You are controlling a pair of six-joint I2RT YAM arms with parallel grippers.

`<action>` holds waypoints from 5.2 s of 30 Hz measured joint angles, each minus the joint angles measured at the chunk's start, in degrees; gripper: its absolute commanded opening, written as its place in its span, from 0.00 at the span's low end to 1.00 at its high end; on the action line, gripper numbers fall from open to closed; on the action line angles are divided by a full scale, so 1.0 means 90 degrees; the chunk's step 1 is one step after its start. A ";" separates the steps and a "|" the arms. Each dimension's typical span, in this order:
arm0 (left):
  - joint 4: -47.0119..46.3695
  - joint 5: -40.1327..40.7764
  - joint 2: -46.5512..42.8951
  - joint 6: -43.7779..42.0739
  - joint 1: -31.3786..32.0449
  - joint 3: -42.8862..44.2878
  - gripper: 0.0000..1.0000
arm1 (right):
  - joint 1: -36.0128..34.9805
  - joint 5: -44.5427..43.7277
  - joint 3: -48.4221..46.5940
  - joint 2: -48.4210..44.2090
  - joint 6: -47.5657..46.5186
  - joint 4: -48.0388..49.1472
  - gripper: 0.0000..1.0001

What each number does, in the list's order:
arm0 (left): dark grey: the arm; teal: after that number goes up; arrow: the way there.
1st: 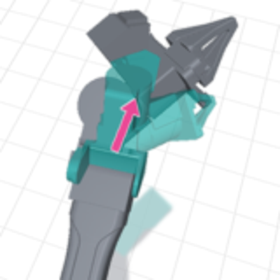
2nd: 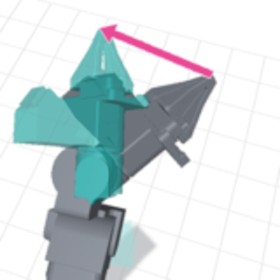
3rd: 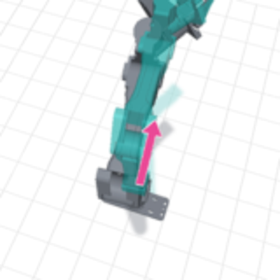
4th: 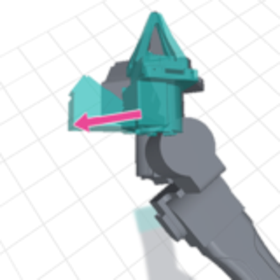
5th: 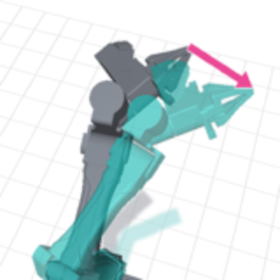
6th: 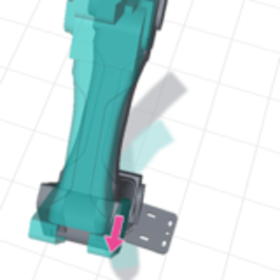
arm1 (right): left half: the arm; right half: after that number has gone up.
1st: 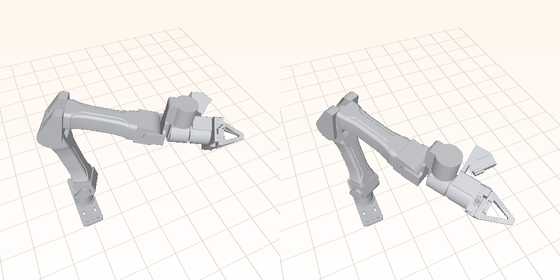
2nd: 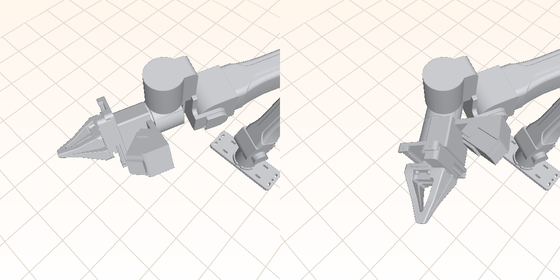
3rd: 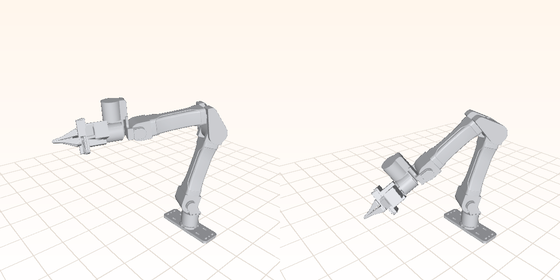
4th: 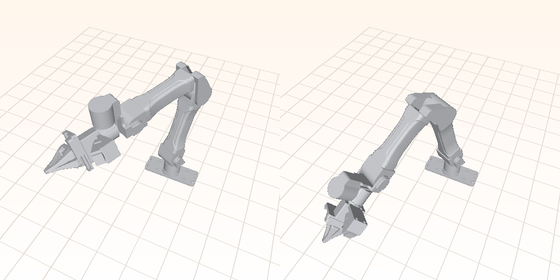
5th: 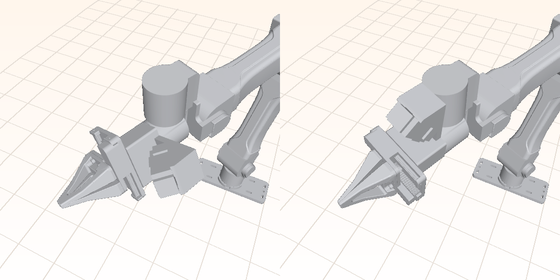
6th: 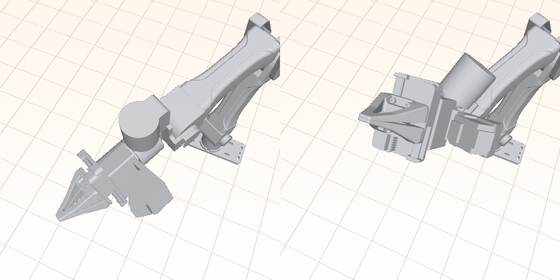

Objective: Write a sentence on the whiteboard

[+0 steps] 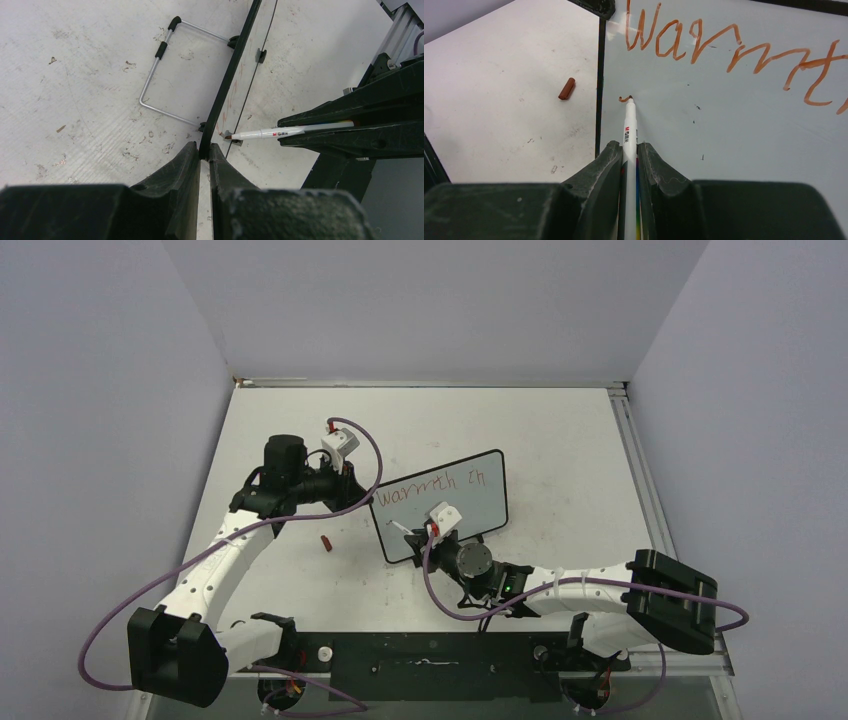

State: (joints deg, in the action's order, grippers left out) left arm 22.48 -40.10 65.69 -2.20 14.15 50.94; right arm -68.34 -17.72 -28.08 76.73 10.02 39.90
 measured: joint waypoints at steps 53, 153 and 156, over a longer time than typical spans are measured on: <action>0.0000 0.0019 0.0000 0.0000 0.0000 0.0000 0.00 | -0.0168 -0.0277 0.0163 -0.0340 0.0000 -0.0063 0.05; -0.0002 0.0022 0.0000 0.0000 0.0000 0.0000 0.00 | -0.0294 -0.0988 0.0112 -0.0070 -0.0036 0.0017 0.05; -0.0002 0.0022 0.0000 0.0000 0.0000 0.0000 0.00 | -0.0294 -0.1005 0.0170 -0.0070 -0.0005 0.0005 0.05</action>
State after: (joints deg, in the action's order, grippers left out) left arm 22.46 -39.90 65.69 -2.20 14.15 50.94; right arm -70.98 -26.76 -26.55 76.09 9.98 39.94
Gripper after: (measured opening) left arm 0.091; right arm 0.151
